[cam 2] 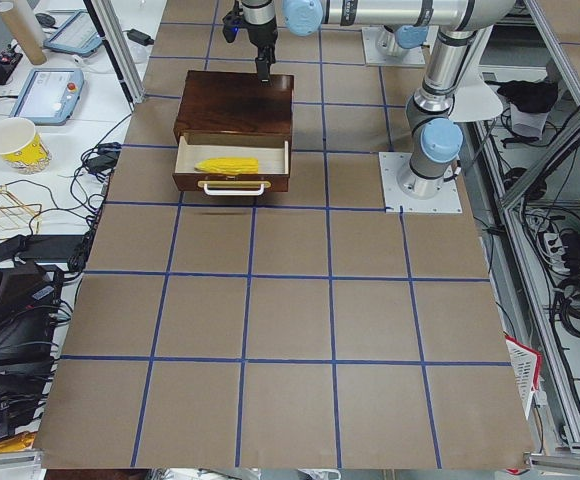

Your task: Open drawer and put corn inside

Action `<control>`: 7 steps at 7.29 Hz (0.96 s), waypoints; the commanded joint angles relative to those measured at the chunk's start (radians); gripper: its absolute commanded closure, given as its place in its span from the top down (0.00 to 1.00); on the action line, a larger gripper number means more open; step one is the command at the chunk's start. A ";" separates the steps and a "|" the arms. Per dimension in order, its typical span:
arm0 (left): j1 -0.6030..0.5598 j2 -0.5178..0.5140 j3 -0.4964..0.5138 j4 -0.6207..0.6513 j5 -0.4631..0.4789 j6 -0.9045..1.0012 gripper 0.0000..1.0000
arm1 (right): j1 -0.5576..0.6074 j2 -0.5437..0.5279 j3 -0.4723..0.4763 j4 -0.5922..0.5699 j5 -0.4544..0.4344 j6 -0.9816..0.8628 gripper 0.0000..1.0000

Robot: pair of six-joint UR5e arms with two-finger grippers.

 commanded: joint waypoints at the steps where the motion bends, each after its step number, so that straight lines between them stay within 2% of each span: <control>1: -0.018 0.008 -0.014 0.011 0.046 -0.028 1.00 | 0.002 0.000 0.000 0.000 0.000 0.000 1.00; 7: -0.019 0.009 -0.023 0.023 0.037 -0.033 1.00 | 0.002 0.000 0.000 0.000 0.000 0.000 1.00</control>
